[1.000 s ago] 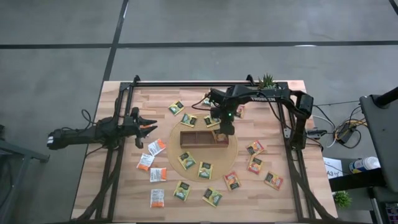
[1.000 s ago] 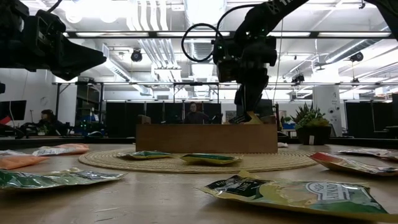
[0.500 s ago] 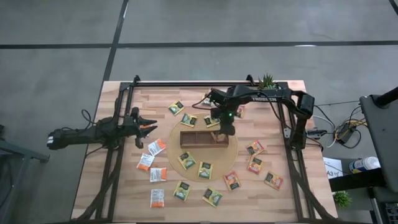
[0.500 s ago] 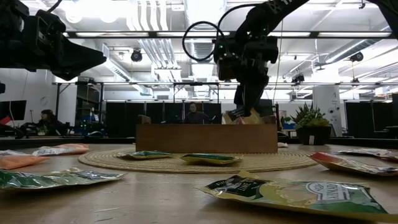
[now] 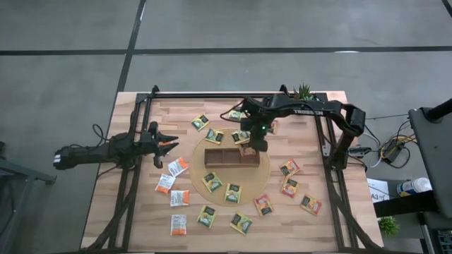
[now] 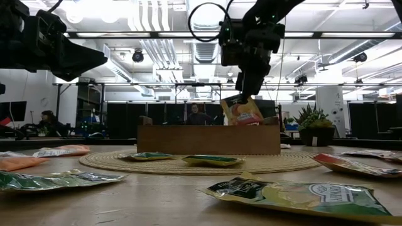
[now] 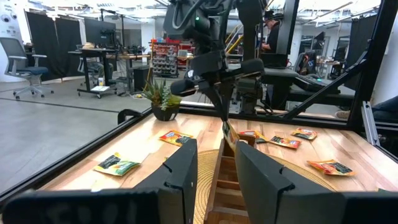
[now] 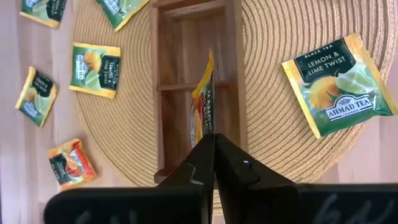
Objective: Pick & Place Tea
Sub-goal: Put the orange tea bag into the right section of the wooden organizer
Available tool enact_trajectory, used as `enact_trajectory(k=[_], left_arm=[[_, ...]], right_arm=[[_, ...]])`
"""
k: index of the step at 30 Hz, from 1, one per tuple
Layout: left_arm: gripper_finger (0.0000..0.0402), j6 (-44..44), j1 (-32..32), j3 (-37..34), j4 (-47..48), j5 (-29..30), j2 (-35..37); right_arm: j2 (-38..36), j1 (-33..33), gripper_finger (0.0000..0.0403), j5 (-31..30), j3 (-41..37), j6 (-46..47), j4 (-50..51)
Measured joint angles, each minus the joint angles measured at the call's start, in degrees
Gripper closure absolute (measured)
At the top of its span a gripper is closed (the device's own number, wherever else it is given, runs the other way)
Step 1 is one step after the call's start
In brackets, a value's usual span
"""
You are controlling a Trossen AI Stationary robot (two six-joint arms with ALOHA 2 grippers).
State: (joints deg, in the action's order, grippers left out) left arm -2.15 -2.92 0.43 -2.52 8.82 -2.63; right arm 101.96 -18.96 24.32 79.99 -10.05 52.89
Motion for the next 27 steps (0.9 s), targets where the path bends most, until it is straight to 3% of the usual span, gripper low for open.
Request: enact_trajectory(k=[14,27], left_arm=[[0.0298,0.0,0.0,0.0,0.0,0.0,0.0],[0.0298,0.0,0.0,0.0,0.0,0.0,0.0]], right_arm=[[-6.4,0.6,0.0395,-0.7,-7.4,1.0,-6.3],[-11.5,1.2,0.0395,-2.4,-18.7,2.6,-19.2]])
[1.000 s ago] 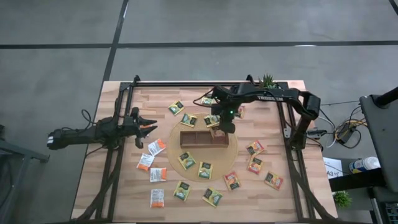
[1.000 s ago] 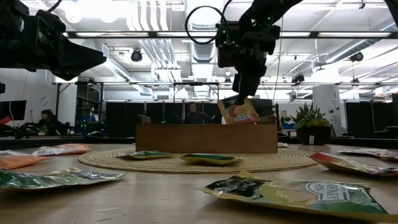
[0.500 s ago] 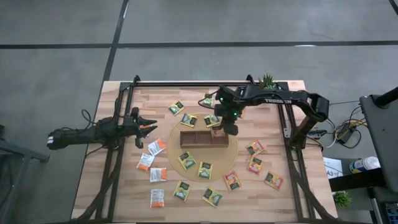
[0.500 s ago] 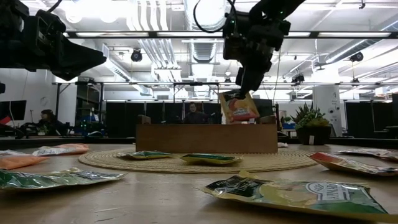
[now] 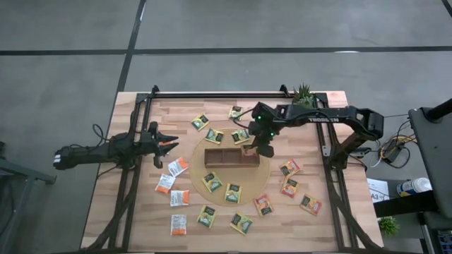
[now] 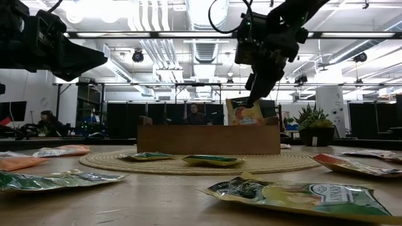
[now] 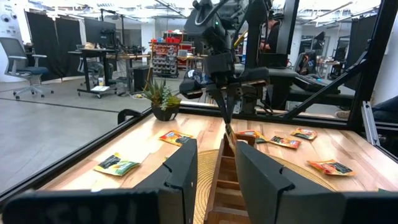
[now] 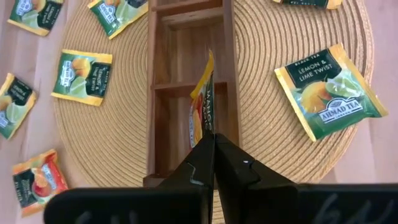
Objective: Pick & Place Tea
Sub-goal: Put the orange tea bag into the right section of the wooden organizer
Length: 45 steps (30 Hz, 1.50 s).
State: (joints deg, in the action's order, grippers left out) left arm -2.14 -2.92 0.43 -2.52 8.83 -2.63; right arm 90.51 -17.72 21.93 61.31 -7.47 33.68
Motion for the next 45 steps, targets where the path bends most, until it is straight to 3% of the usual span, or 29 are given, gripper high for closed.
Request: enact_trajectory(k=[11,30,45], left_arm=[[0.0298,0.0,0.0,0.0,0.0,0.0,0.0],[0.0298,0.0,0.0,0.0,0.0,0.0,0.0],[0.0298,0.0,0.0,0.0,0.0,0.0,0.0]], right_arm=[[-0.1,0.0,0.0395,-1.8,-4.6,-0.9,-6.8],[0.0,0.0,0.0391,-4.2,-6.6,0.3,-9.1],[-2.5,0.0,0.0284,-7.1,-6.6,3.8,-9.7]])
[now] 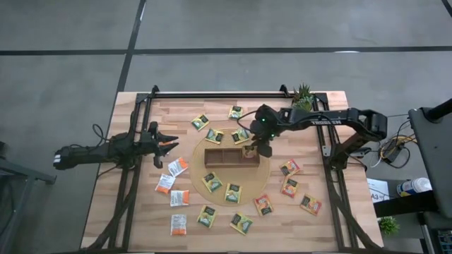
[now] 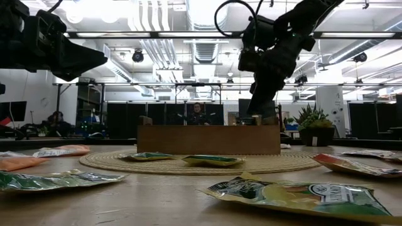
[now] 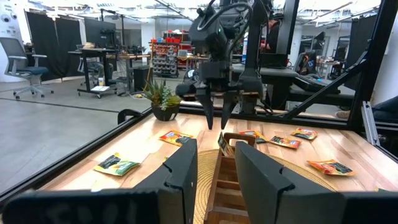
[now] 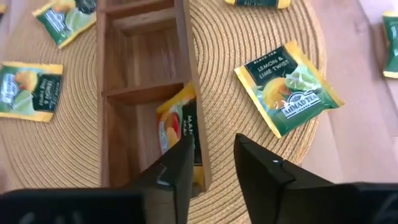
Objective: Pick & Place Tea
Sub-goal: Put the orange tea bag into the right section of the wooden organizer
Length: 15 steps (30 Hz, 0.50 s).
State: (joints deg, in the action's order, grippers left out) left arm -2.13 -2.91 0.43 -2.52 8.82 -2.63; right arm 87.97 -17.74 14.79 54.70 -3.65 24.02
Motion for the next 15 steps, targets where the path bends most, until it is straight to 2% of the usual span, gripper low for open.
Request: enact_trajectory(k=[6,11,15], left_arm=[[0.0298,0.0,0.0,0.0,0.0,0.0,0.0],[0.0298,0.0,0.0,0.0,0.0,0.0,0.0],[0.0298,0.0,0.0,0.0,0.0,0.0,0.0]], right_arm=[[-3.3,1.0,0.0263,-0.5,0.6,0.6,0.3],[-5.4,2.6,0.0259,-5.8,1.0,1.5,4.2],[-6.1,2.8,0.0261,-11.1,0.4,6.8,8.2]])
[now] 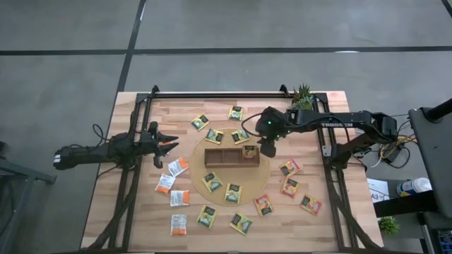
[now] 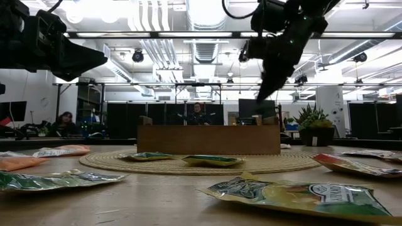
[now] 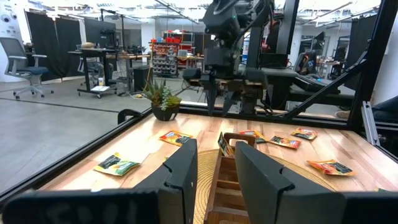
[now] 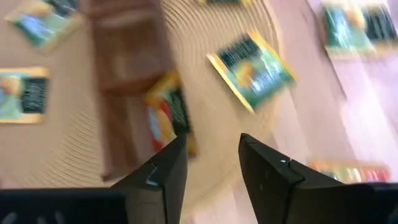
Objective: Pick & Place Tea
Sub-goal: Put the orange tea bag into the right section of the wooden organizer
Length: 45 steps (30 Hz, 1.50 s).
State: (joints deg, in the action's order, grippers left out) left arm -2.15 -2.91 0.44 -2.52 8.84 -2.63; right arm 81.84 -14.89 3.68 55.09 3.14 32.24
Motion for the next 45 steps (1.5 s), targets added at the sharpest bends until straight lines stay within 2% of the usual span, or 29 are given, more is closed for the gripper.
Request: enact_trajectory(k=[5,17,22,34,39,45], left_arm=[[0.0298,0.0,0.0,0.0,0.0,0.0,0.0],[0.0298,0.0,0.0,0.0,0.0,0.0,0.0],[0.0298,0.0,0.0,0.0,0.0,0.0,0.0],[0.0298,0.0,0.0,0.0,0.0,0.0,0.0],[0.0298,0.0,0.0,0.0,0.0,0.0,0.0],[0.0298,0.0,0.0,0.0,0.0,0.0,0.0]], right_arm=[[0.0,-1.2,0.0258,-3.9,-0.1,1.2,4.0],[0.0,-9.8,0.0235,-3.9,0.2,-0.4,10.7],[1.9,-13.8,0.022,-3.9,3.3,13.4,13.1],[11.4,-16.3,0.0206,-3.9,13.9,43.7,18.0],[15.3,-16.3,0.0206,-4.3,14.4,49.6,18.5],[18.0,-16.9,0.0206,-6.8,13.4,52.0,20.4]])
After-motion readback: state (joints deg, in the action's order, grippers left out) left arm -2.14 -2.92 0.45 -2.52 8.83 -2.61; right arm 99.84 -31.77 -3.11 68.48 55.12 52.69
